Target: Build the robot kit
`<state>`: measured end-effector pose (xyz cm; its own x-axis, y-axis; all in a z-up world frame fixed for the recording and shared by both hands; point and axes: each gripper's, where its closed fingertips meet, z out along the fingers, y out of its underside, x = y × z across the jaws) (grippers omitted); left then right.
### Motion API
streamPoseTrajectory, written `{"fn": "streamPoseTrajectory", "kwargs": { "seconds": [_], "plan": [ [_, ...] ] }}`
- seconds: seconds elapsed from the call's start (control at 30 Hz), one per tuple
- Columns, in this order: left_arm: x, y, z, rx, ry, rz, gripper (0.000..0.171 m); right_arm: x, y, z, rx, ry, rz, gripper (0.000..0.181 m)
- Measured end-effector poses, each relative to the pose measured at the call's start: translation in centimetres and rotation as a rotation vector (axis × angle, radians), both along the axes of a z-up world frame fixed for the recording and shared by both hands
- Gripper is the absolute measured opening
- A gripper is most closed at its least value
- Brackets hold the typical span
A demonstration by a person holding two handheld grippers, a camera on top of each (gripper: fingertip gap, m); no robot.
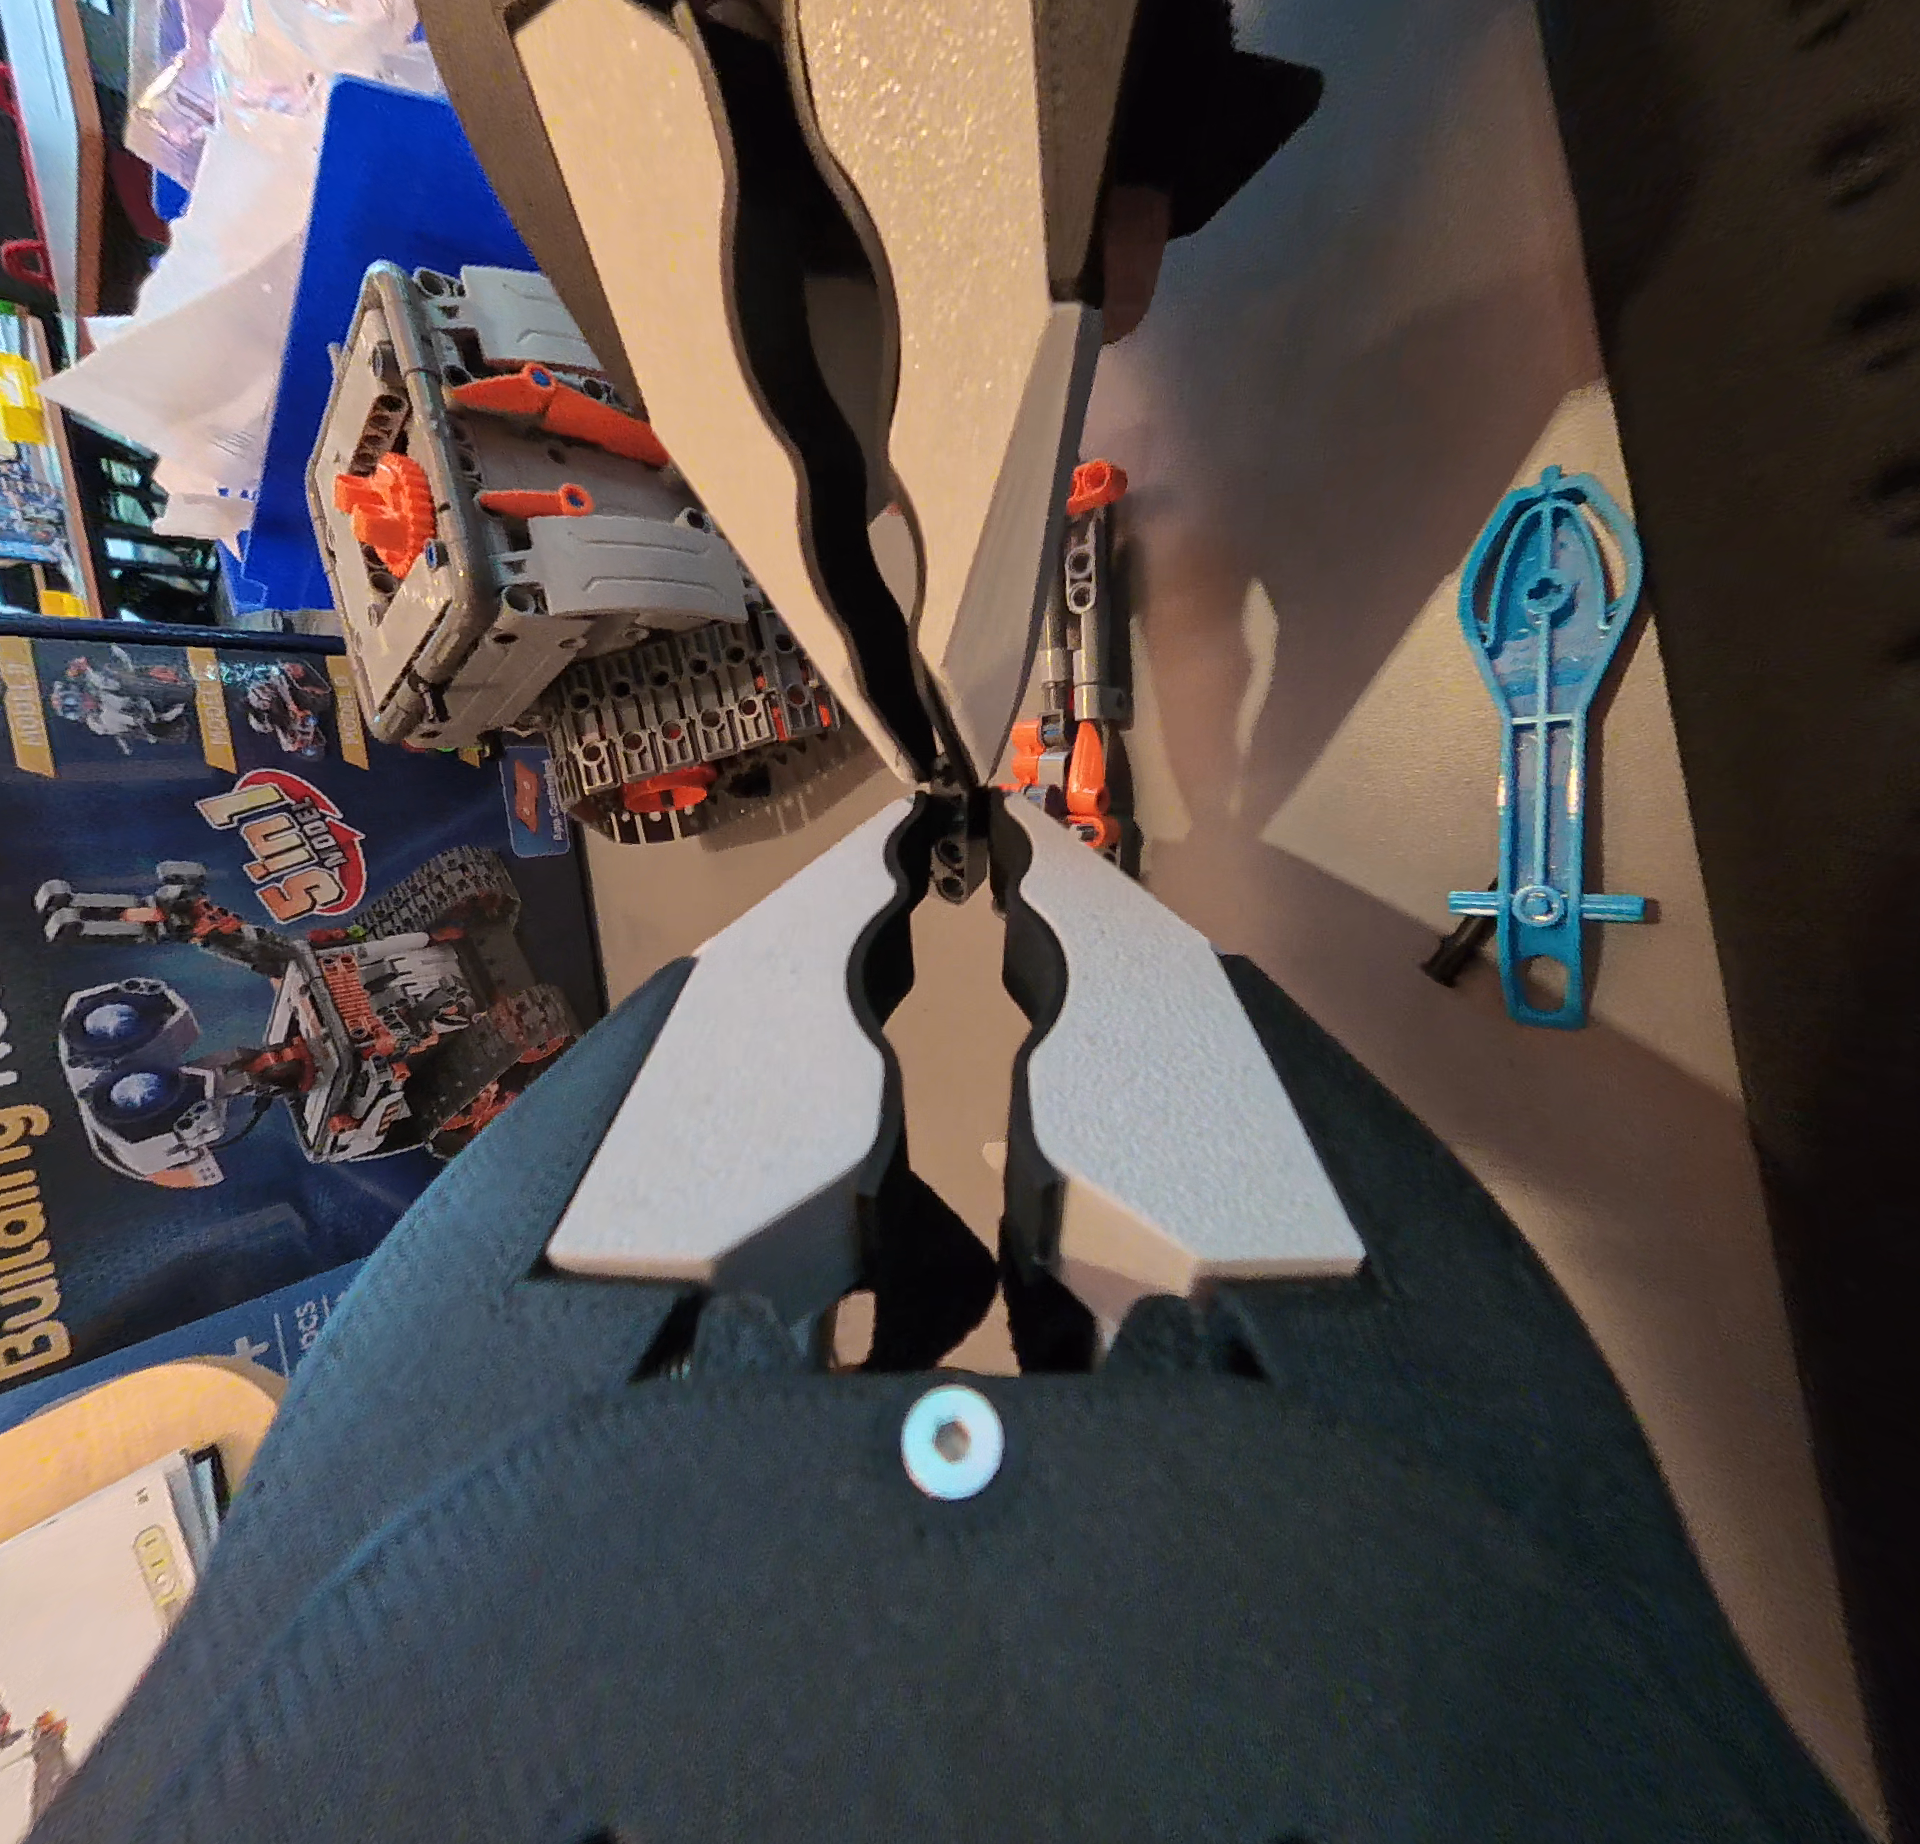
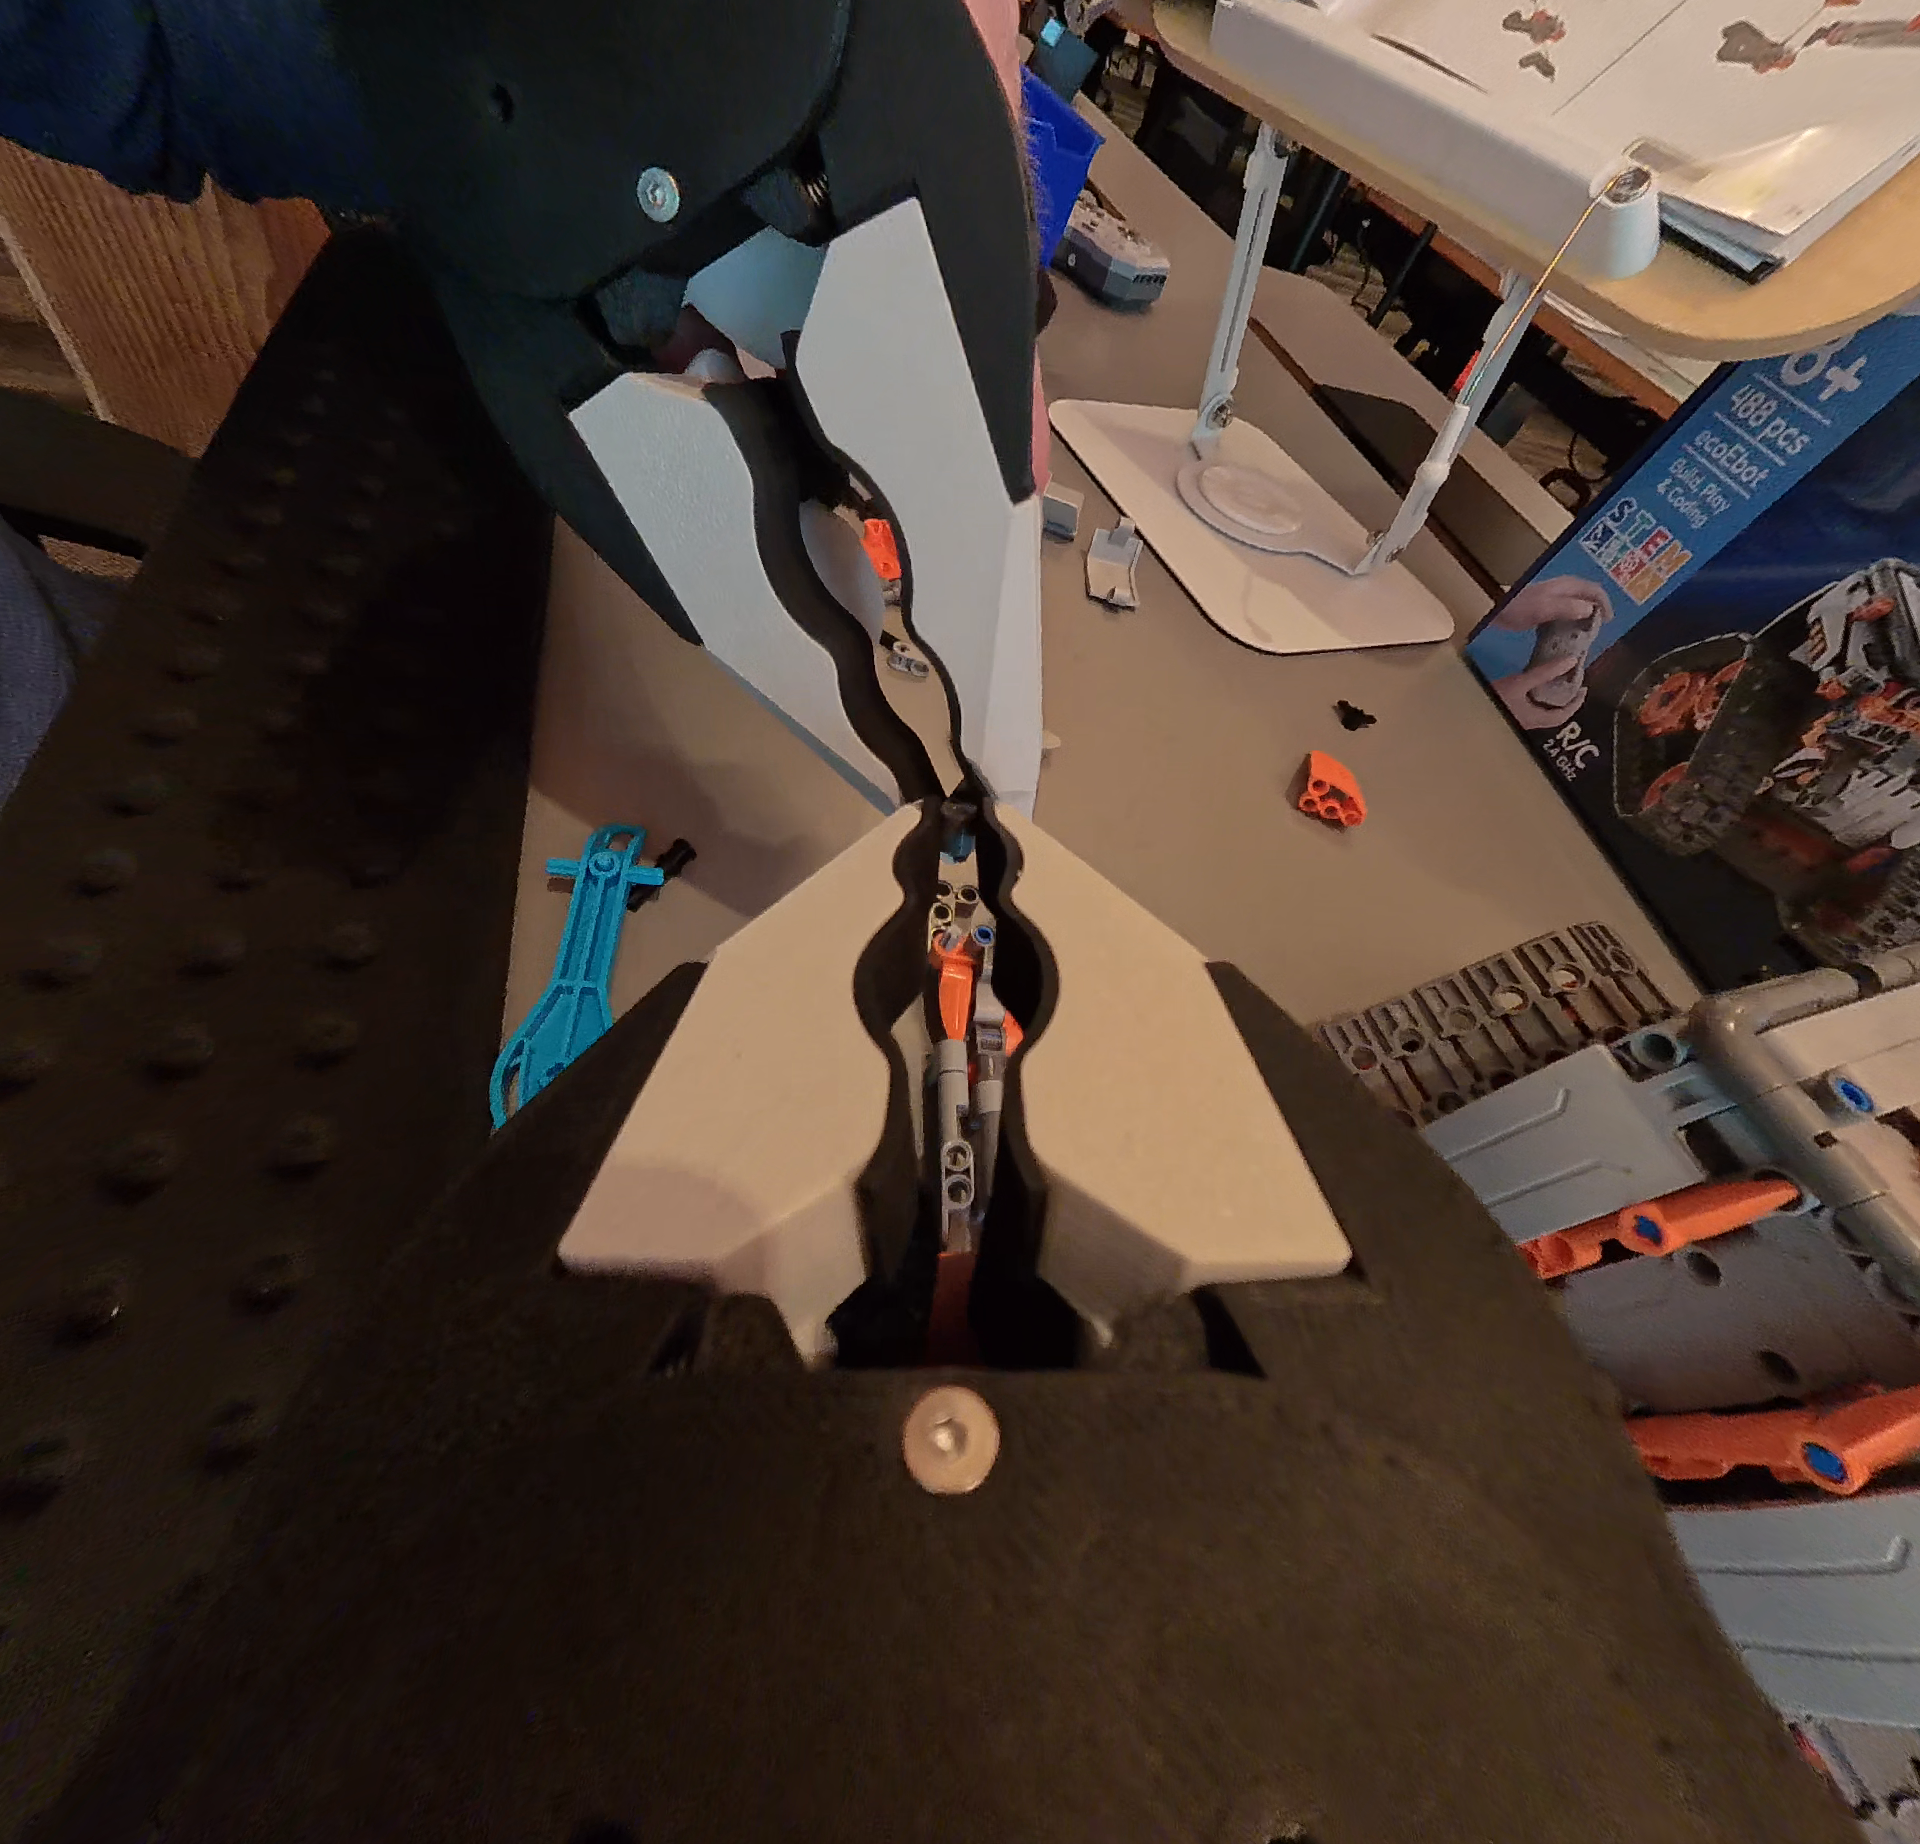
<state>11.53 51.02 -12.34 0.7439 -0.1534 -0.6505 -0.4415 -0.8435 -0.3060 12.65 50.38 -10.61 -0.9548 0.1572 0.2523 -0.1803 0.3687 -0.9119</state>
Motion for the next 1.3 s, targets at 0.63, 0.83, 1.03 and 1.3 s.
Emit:
{"fn": "streamPoseTrajectory", "kwargs": {
  "seconds": [0.63, 0.83, 1.03, 1.3],
  "plan": [
    [-0.6, -1.2, -3.3, -0.065, -0.120, -0.007, 0.008, -0.8, -0.6, -3.5, 0.179, -0.039, 0.019, 0.005],
    [-1.0, -1.5, -4.5, -0.120, -0.151, -0.002, 0.008, -1.3, -0.8, -4.8, 0.256, -0.066, 0.028, 0.005],
    [-1.2, -1.6, -5.1, -0.134, -0.173, -0.002, 0.008, -1.5, -0.9, -5.5, 0.287, -0.078, 0.031, 0.005],
    [-1.3, -1.7, -5.1, -0.124, -0.180, 0.006, 0.008, -1.6, -1.1, -5.5, 0.296, -0.071, 0.033, 0.005]
  ]
}}
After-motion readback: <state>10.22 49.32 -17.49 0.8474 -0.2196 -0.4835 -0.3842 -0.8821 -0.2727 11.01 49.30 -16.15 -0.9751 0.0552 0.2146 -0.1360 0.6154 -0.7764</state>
